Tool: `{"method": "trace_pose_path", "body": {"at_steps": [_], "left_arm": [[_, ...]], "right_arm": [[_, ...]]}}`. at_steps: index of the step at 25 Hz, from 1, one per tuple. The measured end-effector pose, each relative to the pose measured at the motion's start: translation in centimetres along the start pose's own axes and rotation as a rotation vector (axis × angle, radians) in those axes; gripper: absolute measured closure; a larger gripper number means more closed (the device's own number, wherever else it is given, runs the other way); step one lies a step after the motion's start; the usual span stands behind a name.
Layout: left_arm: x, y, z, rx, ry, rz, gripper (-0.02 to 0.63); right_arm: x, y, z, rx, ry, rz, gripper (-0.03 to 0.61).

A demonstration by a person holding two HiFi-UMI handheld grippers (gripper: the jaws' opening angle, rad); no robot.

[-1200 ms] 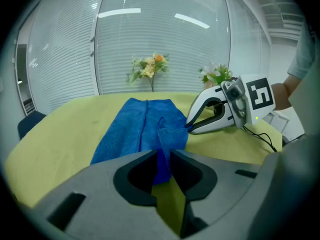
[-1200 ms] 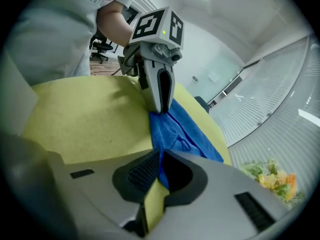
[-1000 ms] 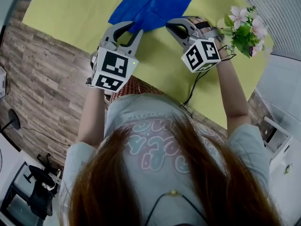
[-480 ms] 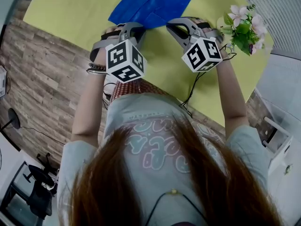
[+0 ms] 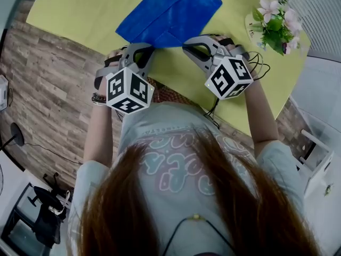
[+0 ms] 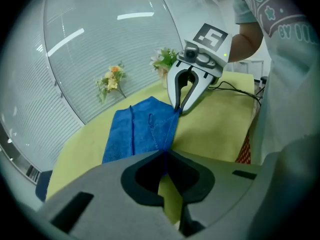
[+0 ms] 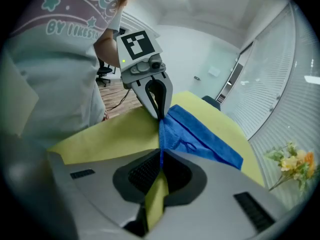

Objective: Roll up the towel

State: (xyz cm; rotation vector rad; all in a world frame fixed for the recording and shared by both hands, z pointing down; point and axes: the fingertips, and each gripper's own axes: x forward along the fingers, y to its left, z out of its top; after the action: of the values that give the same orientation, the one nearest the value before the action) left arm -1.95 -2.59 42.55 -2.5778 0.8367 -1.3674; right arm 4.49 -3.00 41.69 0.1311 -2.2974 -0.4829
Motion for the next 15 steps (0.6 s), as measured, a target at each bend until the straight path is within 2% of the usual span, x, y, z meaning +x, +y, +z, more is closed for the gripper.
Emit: {"method": "trace_pose_path", "body": {"at_steps": [3, 8, 12, 15], "left_arm": [[-0.7, -0.5, -0.2, -0.030, -0.003, -0.038, 0.591], [-0.7, 0.1, -0.4, -0.088, 0.033, -0.177, 0.591], [-0.2, 1.6, -0.1, -0.100, 0.055, -0.190, 0.591], [0.0, 2.2, -0.3, -0.120, 0.064, -0.214, 0.591]], "right_arm": [[-0.1, 0.6, 0.4, 0.070, -0.020, 0.049, 0.557], [0.6, 0.1, 0.0, 0.243, -0.016, 0.179, 0.557], [0.7, -1.5, 0.1, 0.256, -0.014, 0.167, 0.557], [0.8, -2.0, 0.2, 0.307, -0.026, 0.187, 0.557]]}}
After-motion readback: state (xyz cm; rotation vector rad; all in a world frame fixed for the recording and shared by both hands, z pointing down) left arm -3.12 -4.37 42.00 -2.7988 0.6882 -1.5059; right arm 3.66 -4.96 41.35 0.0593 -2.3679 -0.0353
